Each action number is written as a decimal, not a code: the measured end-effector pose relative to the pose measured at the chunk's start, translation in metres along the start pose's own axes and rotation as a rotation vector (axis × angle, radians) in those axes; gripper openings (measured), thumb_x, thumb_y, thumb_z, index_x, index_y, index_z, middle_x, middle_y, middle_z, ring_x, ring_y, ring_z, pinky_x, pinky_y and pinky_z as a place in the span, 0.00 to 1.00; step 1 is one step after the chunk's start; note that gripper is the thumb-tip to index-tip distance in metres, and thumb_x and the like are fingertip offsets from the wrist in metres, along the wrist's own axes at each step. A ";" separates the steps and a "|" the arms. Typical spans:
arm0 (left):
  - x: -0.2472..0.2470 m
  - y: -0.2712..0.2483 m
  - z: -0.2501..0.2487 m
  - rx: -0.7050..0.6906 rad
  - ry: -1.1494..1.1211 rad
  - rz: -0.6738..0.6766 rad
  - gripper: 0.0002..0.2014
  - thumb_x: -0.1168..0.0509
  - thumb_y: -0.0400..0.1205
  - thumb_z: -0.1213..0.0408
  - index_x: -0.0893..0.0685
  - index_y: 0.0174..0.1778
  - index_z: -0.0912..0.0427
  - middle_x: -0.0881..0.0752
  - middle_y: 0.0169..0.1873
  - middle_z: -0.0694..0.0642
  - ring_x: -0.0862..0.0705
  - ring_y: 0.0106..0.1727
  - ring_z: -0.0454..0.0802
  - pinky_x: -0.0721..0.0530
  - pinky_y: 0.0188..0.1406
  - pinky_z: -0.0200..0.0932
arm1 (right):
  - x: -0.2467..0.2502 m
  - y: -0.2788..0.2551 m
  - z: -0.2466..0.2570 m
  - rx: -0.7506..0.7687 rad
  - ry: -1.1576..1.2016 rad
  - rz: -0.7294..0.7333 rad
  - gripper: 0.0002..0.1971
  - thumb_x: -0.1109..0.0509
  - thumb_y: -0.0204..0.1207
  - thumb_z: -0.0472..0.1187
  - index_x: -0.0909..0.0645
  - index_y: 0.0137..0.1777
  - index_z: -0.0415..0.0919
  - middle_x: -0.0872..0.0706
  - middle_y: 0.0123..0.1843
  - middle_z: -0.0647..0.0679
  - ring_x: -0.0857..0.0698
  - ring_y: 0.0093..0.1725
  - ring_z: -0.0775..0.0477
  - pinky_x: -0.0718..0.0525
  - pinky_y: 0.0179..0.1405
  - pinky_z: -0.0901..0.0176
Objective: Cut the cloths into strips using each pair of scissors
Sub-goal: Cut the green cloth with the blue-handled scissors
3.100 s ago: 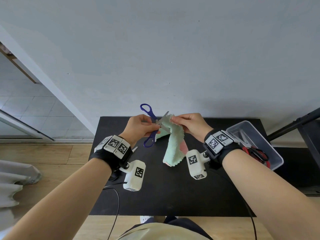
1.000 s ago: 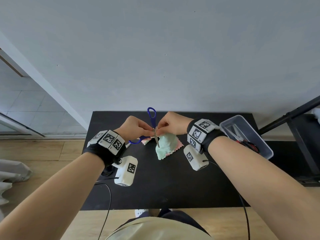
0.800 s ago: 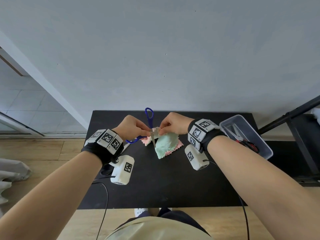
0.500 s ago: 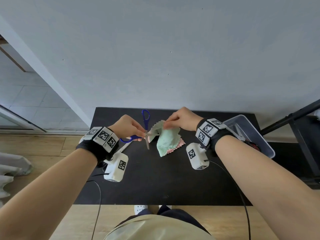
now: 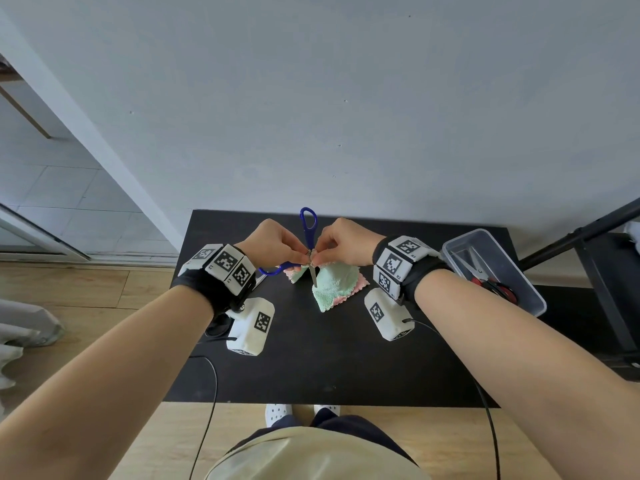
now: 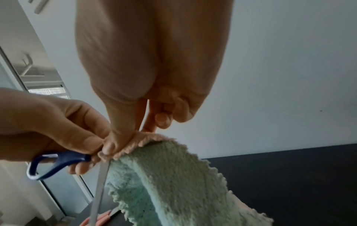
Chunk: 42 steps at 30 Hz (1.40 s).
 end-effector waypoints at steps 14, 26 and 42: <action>0.029 -0.006 0.019 0.025 0.006 -0.057 0.01 0.27 0.74 0.73 0.09 0.39 0.66 0.11 0.28 0.56 0.14 0.27 0.41 0.18 0.30 0.27 | 0.017 -0.002 -0.031 -0.072 -0.093 -0.050 0.09 0.24 0.73 0.43 0.12 0.48 0.38 0.17 0.45 0.53 0.19 0.48 0.51 0.24 0.51 0.59; 0.037 -0.018 0.043 0.076 -0.743 -0.174 0.09 0.26 0.75 0.73 0.12 0.50 0.70 0.09 0.44 0.61 0.10 0.43 0.52 0.12 0.41 0.38 | -0.004 0.000 -0.029 -0.094 0.201 -0.183 0.07 0.21 0.69 0.42 0.13 0.44 0.41 0.11 0.43 0.46 0.15 0.44 0.52 0.18 0.52 0.55; 0.027 -0.006 0.023 0.033 -0.999 -0.186 0.15 0.29 0.78 0.71 0.15 0.58 0.73 0.10 0.49 0.60 0.12 0.45 0.49 0.14 0.47 0.40 | -0.020 -0.003 0.011 -0.038 0.788 -0.237 0.09 0.23 0.72 0.37 0.12 0.51 0.34 0.09 0.46 0.35 0.11 0.46 0.44 0.14 0.54 0.51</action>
Point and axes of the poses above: each hand's wrist, its own y-axis towards the middle knuckle, its own x-axis out of the back of the hand, z = x × y, the point moved 10 cm from there along y, towards the middle knuckle
